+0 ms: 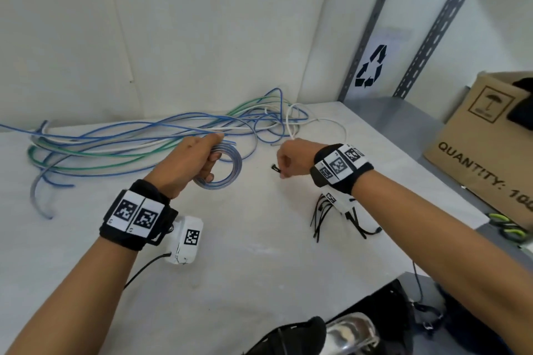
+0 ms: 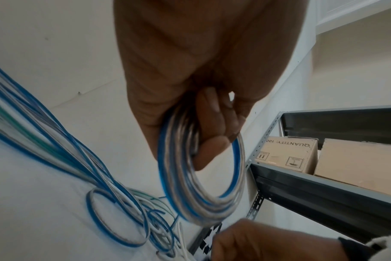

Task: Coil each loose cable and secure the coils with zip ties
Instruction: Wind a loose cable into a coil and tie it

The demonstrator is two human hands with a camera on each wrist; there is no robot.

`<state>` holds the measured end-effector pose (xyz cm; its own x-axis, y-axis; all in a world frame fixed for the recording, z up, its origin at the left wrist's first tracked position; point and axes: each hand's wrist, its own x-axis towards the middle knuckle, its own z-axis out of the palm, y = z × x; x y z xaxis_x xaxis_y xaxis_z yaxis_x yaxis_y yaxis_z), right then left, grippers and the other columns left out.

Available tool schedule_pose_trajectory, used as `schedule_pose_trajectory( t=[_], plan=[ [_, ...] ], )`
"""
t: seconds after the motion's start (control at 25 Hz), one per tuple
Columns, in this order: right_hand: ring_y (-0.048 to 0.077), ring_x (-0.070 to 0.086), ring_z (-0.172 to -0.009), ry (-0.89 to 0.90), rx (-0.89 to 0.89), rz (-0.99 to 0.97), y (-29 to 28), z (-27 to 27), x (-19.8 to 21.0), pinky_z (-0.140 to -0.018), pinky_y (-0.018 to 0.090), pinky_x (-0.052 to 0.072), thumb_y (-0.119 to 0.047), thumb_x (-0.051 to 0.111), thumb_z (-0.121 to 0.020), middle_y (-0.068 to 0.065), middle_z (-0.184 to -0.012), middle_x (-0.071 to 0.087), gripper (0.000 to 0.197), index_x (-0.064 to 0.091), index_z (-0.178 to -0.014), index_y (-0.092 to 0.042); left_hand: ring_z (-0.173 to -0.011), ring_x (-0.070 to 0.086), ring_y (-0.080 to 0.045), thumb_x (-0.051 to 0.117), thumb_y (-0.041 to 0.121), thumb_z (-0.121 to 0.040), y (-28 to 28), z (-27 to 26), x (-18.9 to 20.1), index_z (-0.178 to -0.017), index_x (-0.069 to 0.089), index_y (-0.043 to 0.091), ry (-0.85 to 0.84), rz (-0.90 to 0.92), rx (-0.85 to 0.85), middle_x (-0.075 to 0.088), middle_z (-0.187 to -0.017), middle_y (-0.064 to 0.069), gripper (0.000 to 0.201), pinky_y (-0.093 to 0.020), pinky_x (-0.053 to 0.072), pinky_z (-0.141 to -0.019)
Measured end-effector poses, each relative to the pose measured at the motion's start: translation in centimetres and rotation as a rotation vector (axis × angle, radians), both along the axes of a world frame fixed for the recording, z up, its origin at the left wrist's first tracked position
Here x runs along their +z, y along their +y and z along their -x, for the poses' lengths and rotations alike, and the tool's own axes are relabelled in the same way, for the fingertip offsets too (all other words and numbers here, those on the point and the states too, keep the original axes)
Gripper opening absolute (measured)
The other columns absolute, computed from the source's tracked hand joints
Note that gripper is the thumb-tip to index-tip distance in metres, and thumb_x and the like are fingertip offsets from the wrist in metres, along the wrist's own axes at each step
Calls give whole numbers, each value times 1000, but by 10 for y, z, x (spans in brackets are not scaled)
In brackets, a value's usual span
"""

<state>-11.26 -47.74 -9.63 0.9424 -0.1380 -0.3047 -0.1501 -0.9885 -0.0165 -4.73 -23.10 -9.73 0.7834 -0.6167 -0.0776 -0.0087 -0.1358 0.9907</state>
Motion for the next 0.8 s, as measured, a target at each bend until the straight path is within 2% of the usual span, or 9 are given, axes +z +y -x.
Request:
schedule_pose_trajectory(
  t=[0.08,0.16,0.24,0.32,0.4,0.52,0.6,0.72,0.8],
  plan=[
    [21,66,-83,-219,60,-90,23,-12,19,-74,29,50,-27,71,-91,3,-93,71,14,63,-87,-17,-40,24,-13,48,36,-104,9,-9,4,-62,44,15,15,48,53,31,-51,5,47,-31,41,-55],
    [12,67,-65,-414,77,-398,50,-21,37,-65,28,53,-26,69,-93,1,-80,73,15,61,-84,-17,-39,25,-12,48,35,-104,20,-20,11,-63,44,15,34,110,139,30,-49,6,46,-30,41,-52],
    [3,58,-54,-619,149,-645,79,-26,52,-58,20,46,-23,72,-92,-2,-67,71,15,68,-81,-14,-40,26,-12,46,35,-105,33,-29,18,-62,43,15,39,161,232,29,-47,6,47,-27,41,-48],
    [0,54,-56,-716,273,-771,106,-32,60,-59,15,40,-21,72,-92,-5,-64,68,17,73,-76,-17,-40,25,-13,45,35,-106,49,-39,23,-62,42,15,26,212,318,28,-48,6,48,-25,39,-48],
    [7,60,-66,-691,358,-823,125,-36,61,-67,20,46,-18,71,-93,-5,-73,70,15,75,-81,-24,-42,25,-13,44,36,-106,59,-45,27,-61,42,16,8,235,373,27,-49,5,49,-25,38,-49],
    [3,61,-80,-612,454,-712,140,-45,51,-79,14,45,-16,70,-93,-8,-89,71,14,79,-103,-22,-42,25,-13,43,36,-106,67,-48,31,-59,43,17,-46,242,419,28,-48,6,50,-23,34,-47],
    [-2,56,-78,-713,463,-617,144,-51,44,-80,10,39,-17,74,-90,-16,-91,69,17,78,-104,-25,-44,28,-14,44,37,-106,68,-47,33,-60,45,17,-80,222,438,30,-49,6,50,-24,36,-50],
    [11,56,-76,-973,503,-359,145,-59,40,-80,31,34,-23,79,-84,-15,-85,73,9,77,-92,-27,-47,33,-13,46,37,-106,65,-44,32,-63,47,14,-162,179,454,34,-51,5,49,-28,42,-55],
    [18,57,-74,-1129,507,-161,146,-60,38,-79,37,29,-23,78,-84,-12,-77,72,6,73,-85,-25,-49,35,-12,46,36,-106,61,-41,31,-66,48,12,-219,158,433,36,-52,5,47,-29,43,-55]
  ],
)
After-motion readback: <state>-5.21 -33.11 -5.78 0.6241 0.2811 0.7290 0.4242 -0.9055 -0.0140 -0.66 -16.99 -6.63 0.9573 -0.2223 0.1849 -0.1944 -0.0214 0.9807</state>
